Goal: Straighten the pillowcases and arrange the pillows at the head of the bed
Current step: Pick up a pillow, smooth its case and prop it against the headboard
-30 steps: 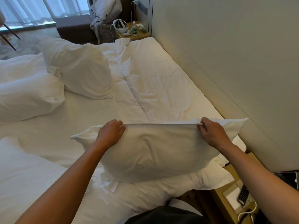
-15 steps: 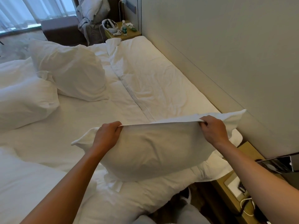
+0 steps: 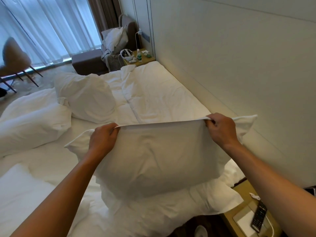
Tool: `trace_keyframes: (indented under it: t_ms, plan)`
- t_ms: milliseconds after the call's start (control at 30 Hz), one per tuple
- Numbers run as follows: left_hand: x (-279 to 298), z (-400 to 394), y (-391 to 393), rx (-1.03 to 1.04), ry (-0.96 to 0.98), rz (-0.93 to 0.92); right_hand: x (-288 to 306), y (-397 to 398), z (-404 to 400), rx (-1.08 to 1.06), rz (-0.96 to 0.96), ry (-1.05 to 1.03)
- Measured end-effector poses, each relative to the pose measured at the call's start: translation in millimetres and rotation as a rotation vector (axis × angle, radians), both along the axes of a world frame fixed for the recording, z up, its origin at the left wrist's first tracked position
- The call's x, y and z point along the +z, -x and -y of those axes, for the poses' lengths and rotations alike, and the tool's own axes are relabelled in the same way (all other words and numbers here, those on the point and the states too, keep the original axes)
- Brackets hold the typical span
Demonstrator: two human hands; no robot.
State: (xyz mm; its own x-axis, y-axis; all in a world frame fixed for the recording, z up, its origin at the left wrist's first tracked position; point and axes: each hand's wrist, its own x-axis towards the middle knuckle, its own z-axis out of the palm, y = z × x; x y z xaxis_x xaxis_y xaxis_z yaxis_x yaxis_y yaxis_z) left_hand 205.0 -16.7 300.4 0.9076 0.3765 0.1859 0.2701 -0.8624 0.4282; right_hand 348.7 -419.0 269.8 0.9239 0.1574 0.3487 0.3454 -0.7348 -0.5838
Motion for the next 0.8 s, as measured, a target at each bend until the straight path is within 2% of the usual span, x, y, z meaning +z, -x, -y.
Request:
trace_keyframes:
  t_ms: [200, 400, 667, 800]
  plan:
    - [16.8, 75.4, -44.6, 0.034, 0.035, 0.039, 23.0, -44.9, 69.2, -0.006, 0.011, -0.039]
    - [17.7, 129.8, -87.2, -0.041, -0.012, 0.003, 21.9, -66.1, 126.4, -0.056, -0.027, -0.095]
    - [12.5, 138.6, -153.6, -0.088, -0.027, 0.044, 9.4, -96.5, 142.2, -0.204, -0.015, -0.126]
    - [-18.0, 127.2, -173.2, -0.095, 0.044, -0.109, -27.2, -102.8, 129.3, -0.208, -0.148, -0.030]
